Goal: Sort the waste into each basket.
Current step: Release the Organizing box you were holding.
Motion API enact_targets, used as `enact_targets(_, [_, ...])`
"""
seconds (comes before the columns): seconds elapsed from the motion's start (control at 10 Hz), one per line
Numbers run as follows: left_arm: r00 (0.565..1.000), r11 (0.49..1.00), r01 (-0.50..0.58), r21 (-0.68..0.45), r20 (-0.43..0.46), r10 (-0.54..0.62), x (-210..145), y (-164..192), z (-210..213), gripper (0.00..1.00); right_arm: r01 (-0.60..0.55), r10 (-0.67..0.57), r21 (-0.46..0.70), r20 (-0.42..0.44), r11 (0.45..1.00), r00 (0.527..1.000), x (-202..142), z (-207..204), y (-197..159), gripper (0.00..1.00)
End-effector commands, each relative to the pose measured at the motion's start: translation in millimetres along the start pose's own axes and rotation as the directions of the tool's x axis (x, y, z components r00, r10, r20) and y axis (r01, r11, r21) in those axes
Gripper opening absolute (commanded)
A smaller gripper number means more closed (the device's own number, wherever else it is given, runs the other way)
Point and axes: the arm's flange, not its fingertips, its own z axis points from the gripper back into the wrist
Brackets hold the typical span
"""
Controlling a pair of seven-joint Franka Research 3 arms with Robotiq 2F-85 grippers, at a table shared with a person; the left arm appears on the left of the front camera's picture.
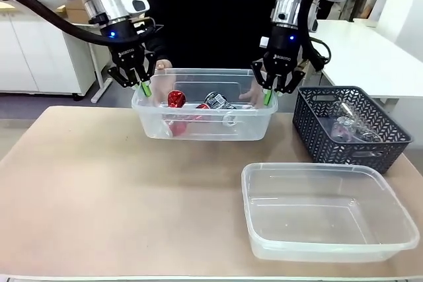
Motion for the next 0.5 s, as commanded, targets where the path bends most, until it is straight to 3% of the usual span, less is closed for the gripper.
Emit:
enact_targets(0.0, [1.0,1.0,0.001,-0.012,0.013,-0.001,-3.5,-2.1,1.9,0.07,0.0,0.0,0.0,0.004,1.0,1.0,-5.6,-1.7,0.2,0.06])
enact_targets(0.1, [1.0,1.0,0.0,0.0,0.0,0.0,0.0,0.0,0.0,0.51,0.0,0.0,0.0,0.0,1.0,1.0,0.0,0.0,0.0,0.4])
enact_targets(0.2, [1.0,1.0,0.011,0.028,0.007,-0.012,-2.3,-4.8,6.4,0.66,0.006,-0.006,0.0,0.016,1.0,1.0,-5.3,4.0,-0.6,0.64])
enact_targets(0.3, [0.999,0.999,0.026,0.038,0.017,-0.027,-8.3,-8.4,14.5,1.0,0.008,-0.008,0.019,0.039,1.0,0.999,-12.9,9.4,-2.8,0.99])
enact_targets(0.4, [0.998,0.998,0.035,0.047,0.042,-0.037,-17.3,-9.5,25.3,1.0,-0.006,0.002,0.057,0.076,0.998,0.997,-23.8,20.3,-9.1,1.0])
